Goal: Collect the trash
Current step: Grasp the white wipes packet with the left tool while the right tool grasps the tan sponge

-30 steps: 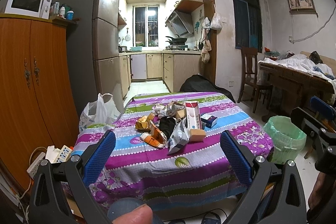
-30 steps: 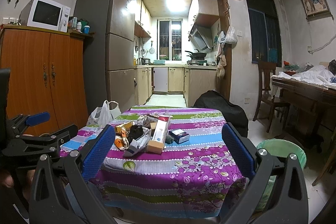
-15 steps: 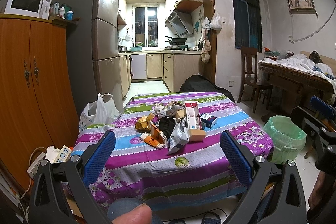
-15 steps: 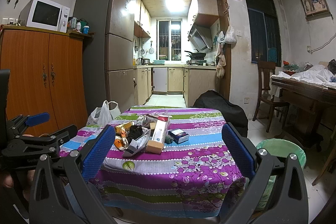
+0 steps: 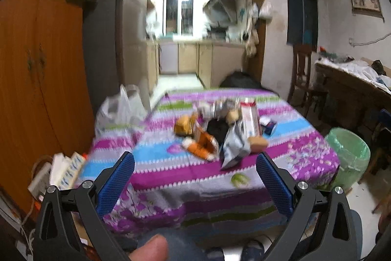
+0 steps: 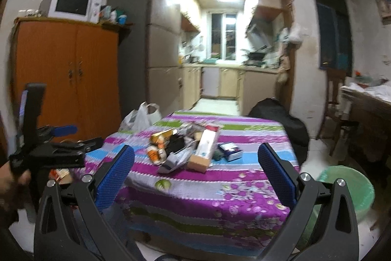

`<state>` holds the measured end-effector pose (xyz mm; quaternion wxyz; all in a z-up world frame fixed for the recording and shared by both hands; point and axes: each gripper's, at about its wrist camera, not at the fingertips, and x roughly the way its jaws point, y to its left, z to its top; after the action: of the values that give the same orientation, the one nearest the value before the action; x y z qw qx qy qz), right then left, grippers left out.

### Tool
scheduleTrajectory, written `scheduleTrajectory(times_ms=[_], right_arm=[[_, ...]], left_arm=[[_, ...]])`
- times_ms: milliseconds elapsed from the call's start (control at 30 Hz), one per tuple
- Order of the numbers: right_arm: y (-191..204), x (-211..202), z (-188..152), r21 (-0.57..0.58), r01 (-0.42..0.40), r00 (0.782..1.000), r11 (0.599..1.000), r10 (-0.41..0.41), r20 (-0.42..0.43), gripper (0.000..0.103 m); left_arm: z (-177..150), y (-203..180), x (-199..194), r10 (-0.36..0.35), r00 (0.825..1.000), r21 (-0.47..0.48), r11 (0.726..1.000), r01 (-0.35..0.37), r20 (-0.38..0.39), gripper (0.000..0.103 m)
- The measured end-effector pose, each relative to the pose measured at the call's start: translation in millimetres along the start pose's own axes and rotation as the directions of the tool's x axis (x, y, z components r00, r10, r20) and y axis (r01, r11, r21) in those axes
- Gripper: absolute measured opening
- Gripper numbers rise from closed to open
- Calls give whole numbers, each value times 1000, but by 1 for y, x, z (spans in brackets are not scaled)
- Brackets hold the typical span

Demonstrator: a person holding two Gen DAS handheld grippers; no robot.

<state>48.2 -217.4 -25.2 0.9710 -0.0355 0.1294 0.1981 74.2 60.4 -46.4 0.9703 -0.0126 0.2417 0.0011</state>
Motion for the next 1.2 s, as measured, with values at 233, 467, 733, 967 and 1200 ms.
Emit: scheduleTrajectory(times_ms=[233,467,733,967,1200], right_arm=[[-2,63,-17,12,-153,974,988,153,-164,59],[-17,168,-34,-89,-240,904,967,189,-383,59],[-18,253,-48,-228,-324,834,918,163,-527,59],[-17,264,-54,-275,-340,832,899,152,-533,58],[-29,270,-52,-243,-327,841,913,163,-516,34]], left_arm=[[-2,31,82,-117,981,-80,991,106,-152,98],[-11,-5,131,-288,929,-25,957,291,-232,85],[-18,-50,179,-366,880,63,914,402,-301,69],[-19,-68,214,-369,874,104,902,419,-317,53],[-14,-66,223,-365,880,95,907,409,-303,39]])
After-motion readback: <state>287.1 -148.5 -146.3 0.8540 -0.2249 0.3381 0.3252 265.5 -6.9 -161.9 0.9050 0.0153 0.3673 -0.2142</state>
